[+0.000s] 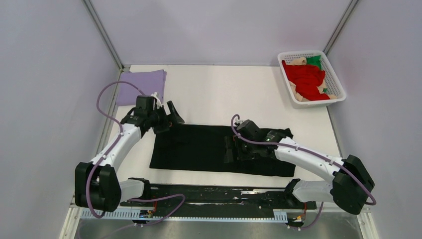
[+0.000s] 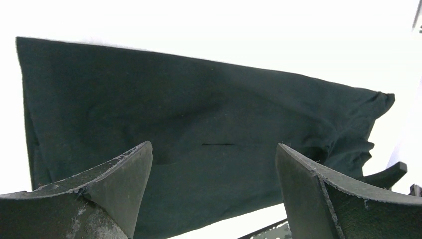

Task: Fold and stack the t-shirts
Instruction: Rotate the tshirt 90 degrees

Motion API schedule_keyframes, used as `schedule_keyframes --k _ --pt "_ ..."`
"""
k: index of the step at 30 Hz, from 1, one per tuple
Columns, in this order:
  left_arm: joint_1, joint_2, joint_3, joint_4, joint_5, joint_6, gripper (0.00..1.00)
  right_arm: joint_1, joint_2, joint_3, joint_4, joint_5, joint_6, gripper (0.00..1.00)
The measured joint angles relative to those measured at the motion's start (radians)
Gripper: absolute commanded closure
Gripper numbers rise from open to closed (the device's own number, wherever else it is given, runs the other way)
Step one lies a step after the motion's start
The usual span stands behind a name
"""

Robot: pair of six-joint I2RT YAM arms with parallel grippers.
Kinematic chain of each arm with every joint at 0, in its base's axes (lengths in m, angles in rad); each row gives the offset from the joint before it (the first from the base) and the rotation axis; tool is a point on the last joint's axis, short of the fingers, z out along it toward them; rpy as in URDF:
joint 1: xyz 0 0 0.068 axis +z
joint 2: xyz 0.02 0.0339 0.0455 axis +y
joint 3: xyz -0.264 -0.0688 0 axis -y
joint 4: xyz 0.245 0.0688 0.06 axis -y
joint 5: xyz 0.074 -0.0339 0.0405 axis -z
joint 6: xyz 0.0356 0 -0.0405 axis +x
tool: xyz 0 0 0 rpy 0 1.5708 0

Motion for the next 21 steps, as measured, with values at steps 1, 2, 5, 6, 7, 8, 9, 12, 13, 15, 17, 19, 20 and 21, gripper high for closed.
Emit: schedule_keyframes --k 1,2,5,6,7,8,9,12,13,15,17,19,20,21 --pt "0.000 0.001 0.000 0.005 0.013 0.000 0.00 -0.005 -0.011 0.002 -0.005 0.022 0.011 0.00" --pt "-0.003 0.003 0.000 0.011 0.027 0.000 0.00 -0.014 -0.029 0.004 -0.010 0.041 0.028 0.00" --pt "-0.031 0.026 0.000 0.042 0.065 0.000 0.00 -0.085 -0.113 0.003 -0.020 0.084 0.090 0.00" --pt "-0.049 0.039 0.003 0.050 0.074 0.000 0.00 -0.119 -0.137 0.000 -0.018 0.091 0.109 0.00" --pt "-0.071 0.059 0.008 0.058 0.085 0.000 0.00 -0.159 -0.163 -0.005 -0.017 0.099 0.132 0.00" --pt "-0.096 0.082 0.015 0.069 0.097 0.001 0.00 -0.208 -0.184 -0.011 -0.014 0.111 0.158 0.00" --pt "-0.125 0.113 0.026 0.084 0.114 0.001 0.00 -0.245 -0.194 -0.019 -0.013 0.124 0.178 0.00" --pt "-0.179 0.198 0.045 0.124 0.159 0.005 0.00 -0.351 -0.185 -0.056 0.005 0.175 0.251 0.00" --pt "-0.191 0.226 0.045 0.137 0.173 0.007 0.00 -0.375 -0.169 -0.070 0.014 0.191 0.271 0.00" --pt "-0.204 0.274 0.045 0.146 0.192 0.012 0.00 -0.414 -0.111 -0.101 0.030 0.215 0.311 0.00" --pt "-0.206 0.315 0.041 0.151 0.200 0.023 0.00 -0.446 -0.049 -0.124 0.035 0.225 0.338 0.00" --pt "-0.206 0.342 0.024 0.155 0.199 0.032 0.00 -0.470 0.005 -0.146 0.040 0.232 0.362 0.00" --pt "-0.206 0.352 0.010 0.157 0.198 0.038 0.00 -0.482 0.016 -0.137 0.052 0.229 0.377 0.00" --pt "-0.206 0.360 -0.006 0.159 0.203 0.041 0.00 -0.487 0.028 -0.135 0.063 0.232 0.385 0.00"
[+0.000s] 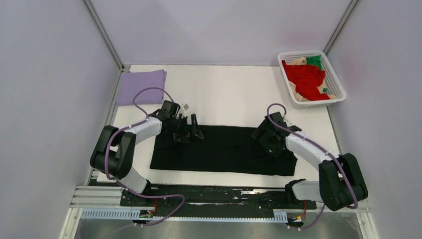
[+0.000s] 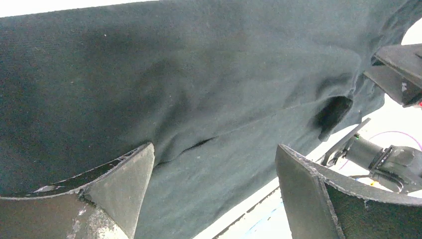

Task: Fold and stack the t-shirts
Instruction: Rotate the tshirt 90 degrees

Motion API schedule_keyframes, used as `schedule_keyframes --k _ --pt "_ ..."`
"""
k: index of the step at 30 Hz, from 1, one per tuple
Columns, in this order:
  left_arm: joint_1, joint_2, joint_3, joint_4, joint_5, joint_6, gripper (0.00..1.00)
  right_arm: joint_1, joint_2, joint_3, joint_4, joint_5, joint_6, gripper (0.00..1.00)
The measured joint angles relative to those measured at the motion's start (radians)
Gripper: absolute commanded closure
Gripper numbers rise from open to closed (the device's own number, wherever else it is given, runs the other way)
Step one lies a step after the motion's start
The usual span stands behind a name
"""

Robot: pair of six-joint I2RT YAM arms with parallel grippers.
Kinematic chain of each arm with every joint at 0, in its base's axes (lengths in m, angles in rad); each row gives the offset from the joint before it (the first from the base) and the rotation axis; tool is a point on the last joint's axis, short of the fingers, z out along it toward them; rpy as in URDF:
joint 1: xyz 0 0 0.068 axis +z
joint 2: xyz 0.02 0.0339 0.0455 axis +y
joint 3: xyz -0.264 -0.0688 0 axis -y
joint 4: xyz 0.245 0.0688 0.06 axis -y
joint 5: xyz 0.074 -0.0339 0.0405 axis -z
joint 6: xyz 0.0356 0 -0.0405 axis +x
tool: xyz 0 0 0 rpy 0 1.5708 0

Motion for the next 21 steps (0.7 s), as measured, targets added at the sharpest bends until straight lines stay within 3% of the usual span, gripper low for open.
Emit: schedule_keyframes --k 5,9,15,21 --pt "0.008 -0.007 -0.025 0.032 0.028 0.009 0.00 -0.034 0.116 0.079 -0.012 -0.004 -0.003 0.00" --pt "0.010 -0.020 -0.050 0.067 0.051 0.010 0.00 -0.085 0.311 0.267 -0.015 -0.019 -0.056 0.00" --pt "-0.027 -0.045 -0.123 0.203 0.102 -0.062 0.00 -0.132 0.695 0.740 0.054 -0.090 -0.202 0.00" --pt "-0.208 0.076 -0.055 0.335 0.134 -0.132 0.00 -0.138 1.061 1.247 0.142 -0.246 -0.306 0.00"
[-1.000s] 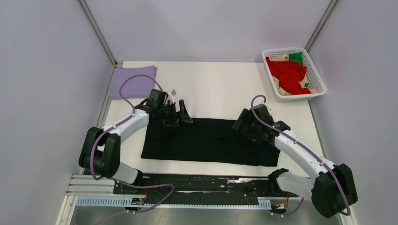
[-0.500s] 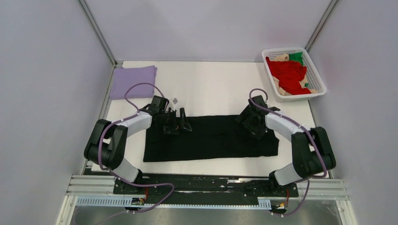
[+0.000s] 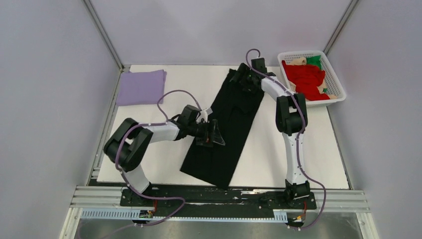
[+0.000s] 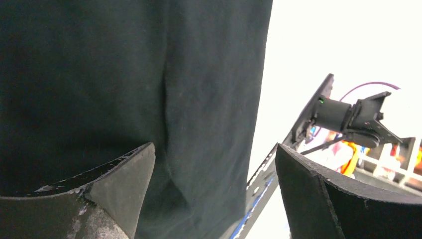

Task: Fold and stack the t-shirts
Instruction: Rotate the tshirt 90 degrees, then grab the bottom of the folded rectangular tshirt with both arms

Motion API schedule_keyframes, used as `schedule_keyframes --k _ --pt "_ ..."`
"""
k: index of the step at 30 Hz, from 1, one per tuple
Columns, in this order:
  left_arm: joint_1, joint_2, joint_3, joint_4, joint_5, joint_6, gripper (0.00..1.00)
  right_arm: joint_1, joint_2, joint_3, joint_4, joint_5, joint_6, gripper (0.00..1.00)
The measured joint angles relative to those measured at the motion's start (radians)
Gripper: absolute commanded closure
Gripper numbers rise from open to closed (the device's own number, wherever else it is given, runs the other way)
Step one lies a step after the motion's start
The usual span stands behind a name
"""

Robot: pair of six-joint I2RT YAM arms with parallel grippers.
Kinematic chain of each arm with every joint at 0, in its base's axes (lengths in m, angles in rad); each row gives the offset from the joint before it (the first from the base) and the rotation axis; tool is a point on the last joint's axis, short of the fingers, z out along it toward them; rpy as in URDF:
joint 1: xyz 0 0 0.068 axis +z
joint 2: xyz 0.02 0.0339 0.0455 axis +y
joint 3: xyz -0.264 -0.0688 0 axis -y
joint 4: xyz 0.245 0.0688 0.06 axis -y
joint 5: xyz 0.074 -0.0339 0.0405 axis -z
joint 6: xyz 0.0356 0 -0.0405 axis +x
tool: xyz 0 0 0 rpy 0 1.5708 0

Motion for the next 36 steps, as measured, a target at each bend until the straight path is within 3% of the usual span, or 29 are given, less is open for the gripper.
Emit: schedule_keyframes --k 7,14,20,27,32,36 --pt "-0.098 0.230 0.228 0.072 0.088 -0.034 0.00 0.013 0.273 0.407 0.043 -0.122 -0.030 0.00" --pt "-0.130 0.240 0.288 0.000 0.053 0.009 0.00 0.029 0.267 0.420 0.037 -0.103 -0.091 0.00" --pt "-0.132 0.093 0.265 -0.159 -0.005 0.101 0.00 0.034 -0.001 0.158 0.036 -0.060 -0.172 0.00" --pt "-0.133 -0.195 0.109 -0.283 -0.071 0.158 0.00 0.034 -0.543 -0.347 0.090 0.024 -0.202 0.00" --pt "-0.134 -0.294 -0.030 -0.336 -0.117 0.144 0.06 0.037 -0.881 -0.780 0.069 0.042 -0.126 0.00" --pt "-0.134 -0.303 -0.117 -0.352 -0.142 0.121 0.15 0.073 -0.995 -1.011 -0.044 0.018 -0.063 0.01"
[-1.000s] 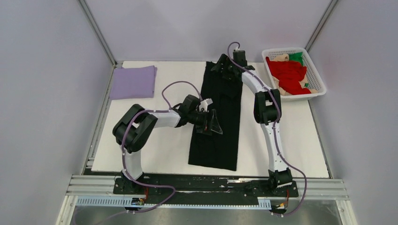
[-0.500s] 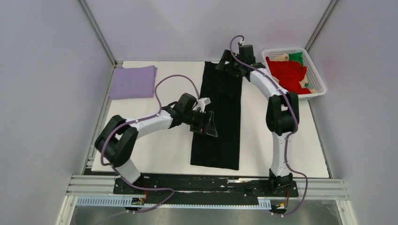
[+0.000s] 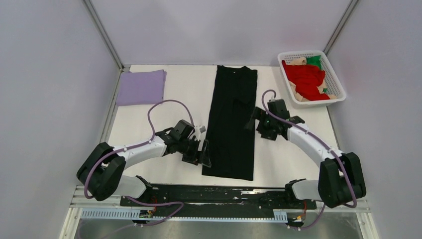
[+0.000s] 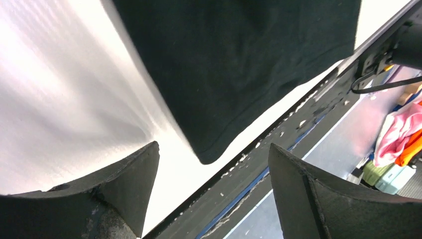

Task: Fold and stack the t-shirts
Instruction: Grab the bottom of the folded rectangular tshirt with both arms

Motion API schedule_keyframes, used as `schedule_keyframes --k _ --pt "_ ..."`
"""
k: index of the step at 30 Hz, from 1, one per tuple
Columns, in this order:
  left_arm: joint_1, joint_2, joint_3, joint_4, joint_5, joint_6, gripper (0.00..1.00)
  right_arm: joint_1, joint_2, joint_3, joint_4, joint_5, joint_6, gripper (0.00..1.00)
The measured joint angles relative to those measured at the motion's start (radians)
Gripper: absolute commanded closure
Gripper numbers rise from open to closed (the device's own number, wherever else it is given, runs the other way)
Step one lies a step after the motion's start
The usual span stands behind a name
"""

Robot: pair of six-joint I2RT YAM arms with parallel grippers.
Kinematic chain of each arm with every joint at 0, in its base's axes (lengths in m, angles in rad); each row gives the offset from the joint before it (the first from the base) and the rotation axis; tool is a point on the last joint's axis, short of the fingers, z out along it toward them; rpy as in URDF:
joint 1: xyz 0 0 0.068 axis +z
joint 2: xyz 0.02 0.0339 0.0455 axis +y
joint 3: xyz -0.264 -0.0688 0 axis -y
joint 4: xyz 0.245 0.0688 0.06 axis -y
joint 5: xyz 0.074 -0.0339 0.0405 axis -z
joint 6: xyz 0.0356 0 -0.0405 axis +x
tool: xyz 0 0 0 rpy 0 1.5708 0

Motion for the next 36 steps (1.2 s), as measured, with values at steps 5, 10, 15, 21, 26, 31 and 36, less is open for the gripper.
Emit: schedule_keyframes --k 5,10,15,21,26,31,36 --pt "-0.003 0.014 -0.044 0.012 -0.002 -0.037 0.29 0.106 -0.140 -0.167 -0.147 -0.051 0.072 0.07" --pt "-0.025 0.055 -0.046 0.048 0.005 -0.074 0.41 0.140 -0.233 -0.248 -0.217 -0.098 0.127 0.15" --pt "-0.061 0.088 -0.042 0.067 0.004 -0.100 0.59 0.179 -0.260 -0.293 -0.264 -0.143 0.158 0.20" --pt "-0.080 0.120 -0.036 0.051 -0.031 -0.127 1.00 0.220 -0.225 -0.310 -0.274 -0.175 0.170 0.25" --pt "-0.087 0.113 -0.037 0.045 -0.047 -0.155 1.00 0.252 -0.206 -0.348 -0.290 -0.184 0.182 0.29" --pt "-0.092 0.097 -0.039 0.034 -0.072 -0.163 1.00 0.278 -0.217 -0.365 -0.329 -0.187 0.201 0.33" --pt "-0.092 0.093 -0.039 0.029 -0.078 -0.166 1.00 0.283 -0.226 -0.375 -0.328 -0.185 0.217 0.43"
